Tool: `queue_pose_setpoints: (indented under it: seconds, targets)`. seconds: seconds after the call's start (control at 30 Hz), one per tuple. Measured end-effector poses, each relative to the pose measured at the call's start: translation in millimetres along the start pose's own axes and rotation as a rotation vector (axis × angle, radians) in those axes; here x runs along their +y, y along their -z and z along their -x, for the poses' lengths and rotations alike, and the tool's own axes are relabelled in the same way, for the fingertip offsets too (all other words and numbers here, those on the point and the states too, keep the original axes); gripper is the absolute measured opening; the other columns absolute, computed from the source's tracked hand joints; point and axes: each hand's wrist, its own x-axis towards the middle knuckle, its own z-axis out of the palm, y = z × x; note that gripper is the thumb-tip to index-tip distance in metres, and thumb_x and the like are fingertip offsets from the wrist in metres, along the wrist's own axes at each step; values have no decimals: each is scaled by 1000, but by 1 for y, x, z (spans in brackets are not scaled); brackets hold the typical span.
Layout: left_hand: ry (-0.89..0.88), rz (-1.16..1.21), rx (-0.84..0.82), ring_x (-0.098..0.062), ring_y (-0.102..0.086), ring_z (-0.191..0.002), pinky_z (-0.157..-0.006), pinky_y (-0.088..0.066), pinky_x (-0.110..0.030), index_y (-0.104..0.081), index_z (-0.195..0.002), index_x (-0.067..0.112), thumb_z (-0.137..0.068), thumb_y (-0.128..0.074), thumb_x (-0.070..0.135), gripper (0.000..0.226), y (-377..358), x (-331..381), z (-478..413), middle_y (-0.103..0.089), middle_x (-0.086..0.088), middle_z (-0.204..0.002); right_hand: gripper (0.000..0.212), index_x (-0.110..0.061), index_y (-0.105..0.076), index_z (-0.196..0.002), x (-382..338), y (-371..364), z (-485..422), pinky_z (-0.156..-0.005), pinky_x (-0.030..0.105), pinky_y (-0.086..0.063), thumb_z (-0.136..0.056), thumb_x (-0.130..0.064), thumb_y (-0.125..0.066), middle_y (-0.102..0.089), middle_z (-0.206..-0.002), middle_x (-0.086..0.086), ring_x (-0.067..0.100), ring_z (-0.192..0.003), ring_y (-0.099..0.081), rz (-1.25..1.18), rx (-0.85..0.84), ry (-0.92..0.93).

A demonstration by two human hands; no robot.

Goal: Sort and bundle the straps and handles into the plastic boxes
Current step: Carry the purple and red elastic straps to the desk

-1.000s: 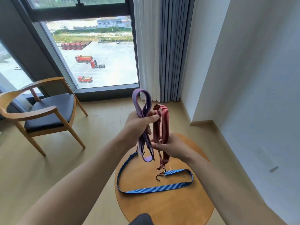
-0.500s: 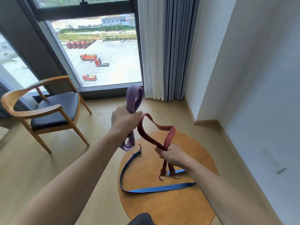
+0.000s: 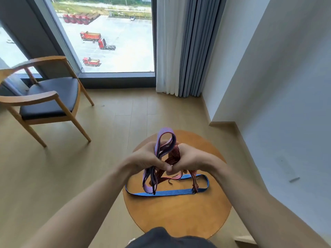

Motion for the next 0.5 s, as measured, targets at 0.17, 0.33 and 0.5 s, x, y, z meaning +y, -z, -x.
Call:
queue_pose_setpoints:
  seconds: [0.17,0.33,0.5]
  targets:
    - [77,-124,3,-13,-72,-89,-85,-59,-33,-75,-100,20,-59,-93,-2,50,-8,-13,-14,-76,4,-92,30,-8,-66,-90,12,-2,1,-59,31,-45,-64,5,-74,-57,-72,-3,9,-65,-51,17,-64,-38]
    - [146,-230,63,-7,-64,-73,-74,-56,-29,-74,-88,21,-59,-85,12,33,-12,-24,-27,-69,9,-78,31,-21,-63,-76,28,2,-5,-52,18,-43,-67,5,-76,-56,-58,-18,-2,-52,-48,68,-13,-99]
    - [253,-230,249,-11,-50,-47,-52,-45,-28,-70,-77,4,-66,-83,16,21,-10,-49,-33,-59,5,-56,22,-13,-63,-72,47,21,-12,-54,27,-42,-69,-7,-84,-54,-61,-5,11,-56,-51,-5,-35,-187]
